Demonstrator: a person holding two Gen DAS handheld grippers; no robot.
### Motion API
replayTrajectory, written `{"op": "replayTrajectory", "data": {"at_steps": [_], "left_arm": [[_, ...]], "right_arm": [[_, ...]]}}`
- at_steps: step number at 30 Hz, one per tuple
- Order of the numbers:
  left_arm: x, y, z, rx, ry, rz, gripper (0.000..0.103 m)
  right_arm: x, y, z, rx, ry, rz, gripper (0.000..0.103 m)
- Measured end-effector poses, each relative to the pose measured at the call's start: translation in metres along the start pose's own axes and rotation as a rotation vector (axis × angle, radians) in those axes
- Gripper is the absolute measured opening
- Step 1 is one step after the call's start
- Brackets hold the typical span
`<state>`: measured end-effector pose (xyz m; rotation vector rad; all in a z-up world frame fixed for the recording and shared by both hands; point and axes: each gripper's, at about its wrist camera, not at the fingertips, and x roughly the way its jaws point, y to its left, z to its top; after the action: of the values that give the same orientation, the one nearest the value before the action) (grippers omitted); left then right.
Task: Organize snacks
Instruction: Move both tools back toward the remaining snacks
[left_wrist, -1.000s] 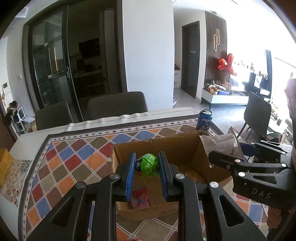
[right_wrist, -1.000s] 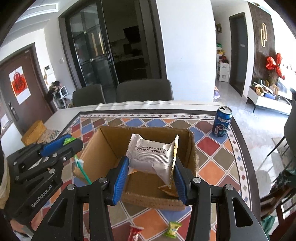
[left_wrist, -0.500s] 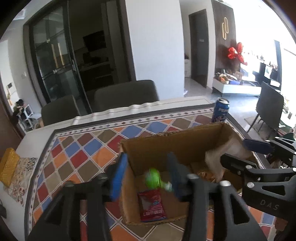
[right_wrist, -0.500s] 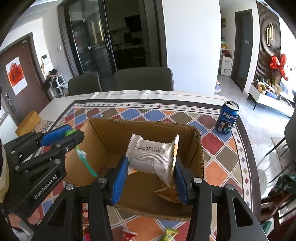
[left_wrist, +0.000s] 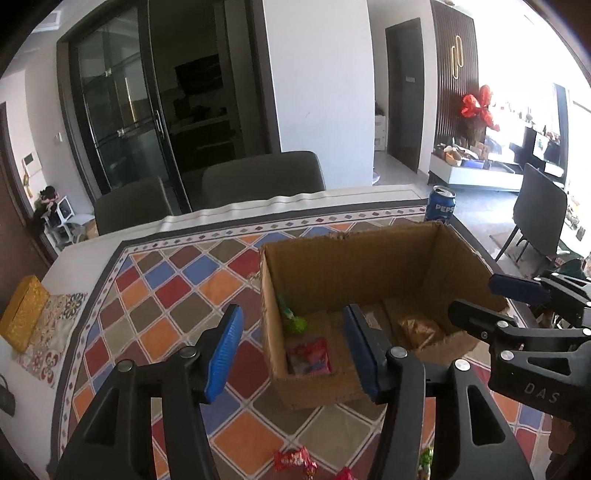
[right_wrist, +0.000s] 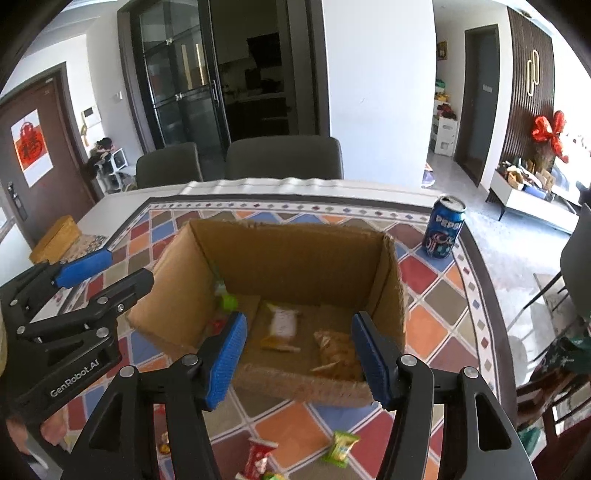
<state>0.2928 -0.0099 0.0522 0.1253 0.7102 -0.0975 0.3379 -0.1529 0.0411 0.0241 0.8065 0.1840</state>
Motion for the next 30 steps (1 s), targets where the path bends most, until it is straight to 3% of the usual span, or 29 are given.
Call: {"op": "replayTrajectory", "data": {"at_steps": [17, 30], "left_arm": [[-0.019, 0.016, -0.046, -0.039, 0.056, -0.017, 0.057], [-0.018, 0.017, -0.091, -0.074, 0.129, -0.056, 0.057]], "right_arm": [[-0.008, 0.018, -0.040, 0.001, 0.059, 0.034, 0.060], [0.007, 0.028, -0.081, 0.010, 0.165, 0.063, 0.060]]}}
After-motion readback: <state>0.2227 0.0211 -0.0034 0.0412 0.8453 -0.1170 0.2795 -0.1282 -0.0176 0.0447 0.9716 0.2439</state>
